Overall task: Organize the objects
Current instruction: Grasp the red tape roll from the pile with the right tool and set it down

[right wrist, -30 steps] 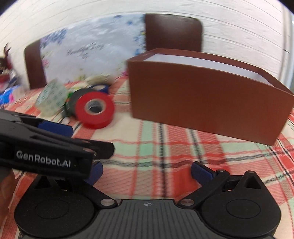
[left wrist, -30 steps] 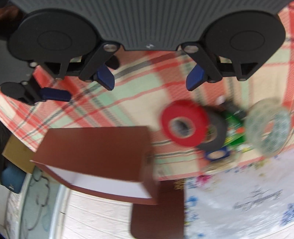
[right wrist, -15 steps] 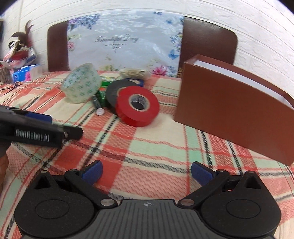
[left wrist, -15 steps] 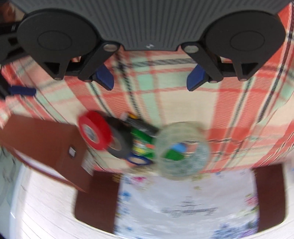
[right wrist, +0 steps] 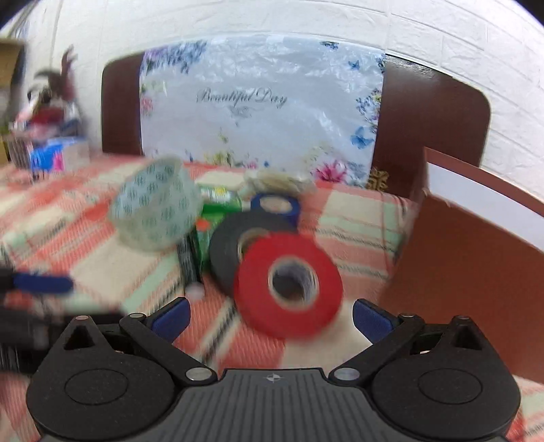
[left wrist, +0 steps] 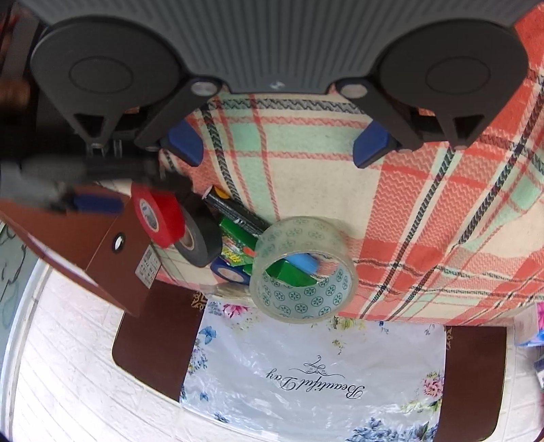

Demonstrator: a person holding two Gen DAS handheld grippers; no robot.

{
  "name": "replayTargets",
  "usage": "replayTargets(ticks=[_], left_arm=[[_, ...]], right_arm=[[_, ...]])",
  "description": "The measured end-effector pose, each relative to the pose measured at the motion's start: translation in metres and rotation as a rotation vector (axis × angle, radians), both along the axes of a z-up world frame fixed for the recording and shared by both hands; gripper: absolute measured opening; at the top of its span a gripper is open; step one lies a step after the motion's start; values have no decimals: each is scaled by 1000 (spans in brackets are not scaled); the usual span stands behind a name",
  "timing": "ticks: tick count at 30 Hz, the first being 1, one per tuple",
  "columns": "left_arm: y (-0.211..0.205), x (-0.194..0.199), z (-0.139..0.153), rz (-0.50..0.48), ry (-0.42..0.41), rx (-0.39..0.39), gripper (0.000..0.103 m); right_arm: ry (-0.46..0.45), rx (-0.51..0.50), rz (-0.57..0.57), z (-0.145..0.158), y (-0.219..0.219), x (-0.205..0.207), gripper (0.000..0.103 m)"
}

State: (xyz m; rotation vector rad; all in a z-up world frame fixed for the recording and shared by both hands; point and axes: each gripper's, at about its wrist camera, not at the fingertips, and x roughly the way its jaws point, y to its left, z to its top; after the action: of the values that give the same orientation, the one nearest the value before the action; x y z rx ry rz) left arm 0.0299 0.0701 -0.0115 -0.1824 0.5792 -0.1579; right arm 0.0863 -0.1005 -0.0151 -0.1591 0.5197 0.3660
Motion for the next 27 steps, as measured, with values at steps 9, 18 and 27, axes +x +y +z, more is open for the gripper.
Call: replayTargets(ticks=[9, 18, 27], left_arm=[[-1, 0, -1, -2, 2, 21, 98], [-6, 0, -1, -2, 10, 57, 98], [-23, 0, 0, -4, 45, 170, 99]], right_arm=[[91, 70, 27, -8, -13, 11, 73], [83, -8, 54, -8, -44, -79, 73], [-22, -83, -113, -2, -79, -125, 94]])
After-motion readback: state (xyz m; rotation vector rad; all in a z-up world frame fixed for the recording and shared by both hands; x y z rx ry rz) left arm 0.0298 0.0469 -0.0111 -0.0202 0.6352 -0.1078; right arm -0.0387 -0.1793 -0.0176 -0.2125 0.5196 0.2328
